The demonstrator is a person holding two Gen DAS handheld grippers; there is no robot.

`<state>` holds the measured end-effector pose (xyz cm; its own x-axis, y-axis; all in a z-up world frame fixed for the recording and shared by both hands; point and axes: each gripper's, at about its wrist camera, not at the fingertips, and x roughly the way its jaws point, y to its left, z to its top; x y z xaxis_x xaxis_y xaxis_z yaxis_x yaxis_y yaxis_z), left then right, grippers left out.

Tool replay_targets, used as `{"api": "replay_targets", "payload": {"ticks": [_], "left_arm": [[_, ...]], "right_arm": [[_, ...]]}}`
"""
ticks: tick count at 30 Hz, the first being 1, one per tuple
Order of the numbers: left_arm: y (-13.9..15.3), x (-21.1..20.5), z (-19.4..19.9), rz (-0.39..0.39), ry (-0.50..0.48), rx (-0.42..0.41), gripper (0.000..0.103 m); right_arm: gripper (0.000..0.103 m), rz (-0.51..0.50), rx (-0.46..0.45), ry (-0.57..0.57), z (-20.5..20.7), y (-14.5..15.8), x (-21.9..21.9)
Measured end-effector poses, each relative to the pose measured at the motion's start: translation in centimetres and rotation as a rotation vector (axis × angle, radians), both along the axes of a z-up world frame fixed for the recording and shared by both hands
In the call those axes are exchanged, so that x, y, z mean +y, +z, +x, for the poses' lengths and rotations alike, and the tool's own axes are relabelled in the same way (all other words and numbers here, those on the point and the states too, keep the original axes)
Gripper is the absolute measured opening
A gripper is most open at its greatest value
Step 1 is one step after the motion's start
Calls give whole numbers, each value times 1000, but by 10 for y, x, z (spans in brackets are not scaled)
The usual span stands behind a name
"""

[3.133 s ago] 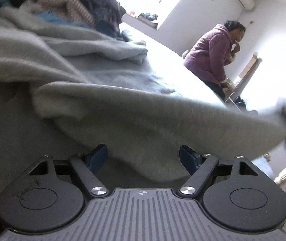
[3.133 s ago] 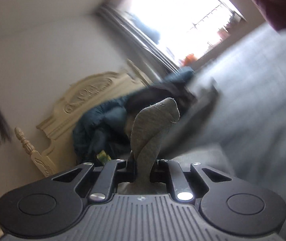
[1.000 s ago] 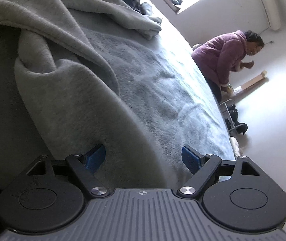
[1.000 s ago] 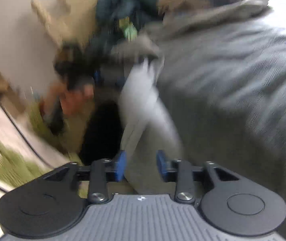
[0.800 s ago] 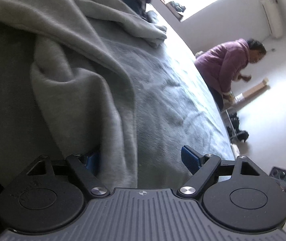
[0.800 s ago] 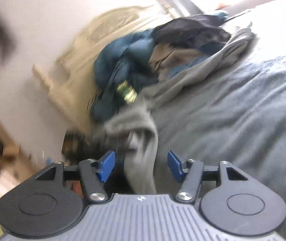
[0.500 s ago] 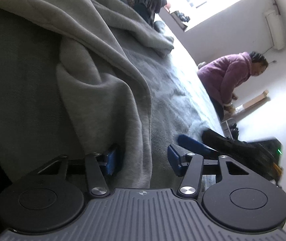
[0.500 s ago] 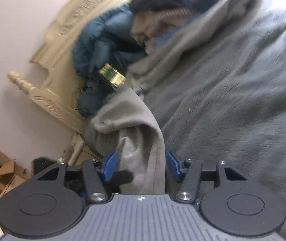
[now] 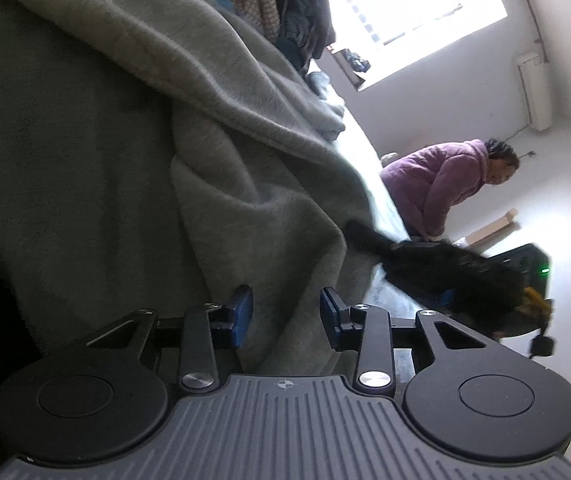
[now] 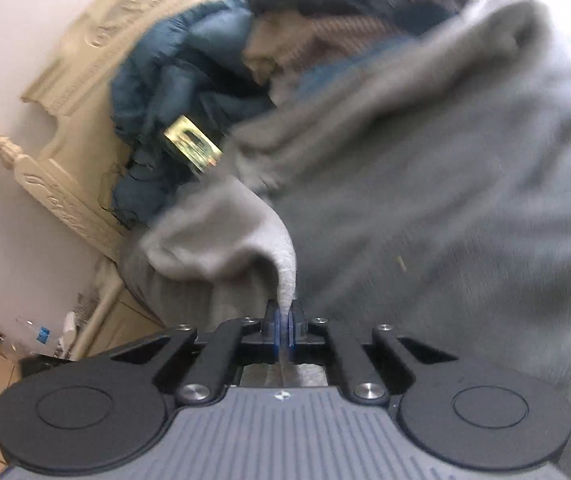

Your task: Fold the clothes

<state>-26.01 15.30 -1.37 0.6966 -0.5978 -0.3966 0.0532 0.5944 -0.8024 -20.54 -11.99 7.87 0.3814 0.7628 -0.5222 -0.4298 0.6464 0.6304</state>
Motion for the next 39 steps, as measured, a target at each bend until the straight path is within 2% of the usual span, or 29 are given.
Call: {"api": "replay_targets", "payload": {"ticks": [6,11,15,17,19,21,27,30,36,38,39], "left_arm": [[23,-4,32,28,-10,-89,48],[34,-27,71,78,-58,-154,51],[30,-44,99,3,-44,-206,54],[20,-46,110,-56,-30,-179,57],[10,-41,110,-86,-7,-136,60],[5,-33,100,-75,25,-110,64],[7,-1,47,-50,100,-114,73],[10,0,29,-47,66,-125,80],[11,-19,7,17,-24,-136,89],[9,-26,8,32,-46,-112,89],[10,-31,10,45,-55,-103,89]], "right_arm": [[5,63,-90,24,15,57,10],[5,78,-154,37,35,93,30],[5,53,-172,28,55,105,50],[5,40,-161,11,66,104,53],[5,56,-118,-8,78,97,47],[5,82,-83,-25,87,89,40],[5,95,-46,-21,103,68,40],[6,59,-25,-11,114,49,55],[8,-109,115,30,140,-20,102],[9,-115,172,43,146,-39,104],[16,-74,194,40,146,-40,97]]}}
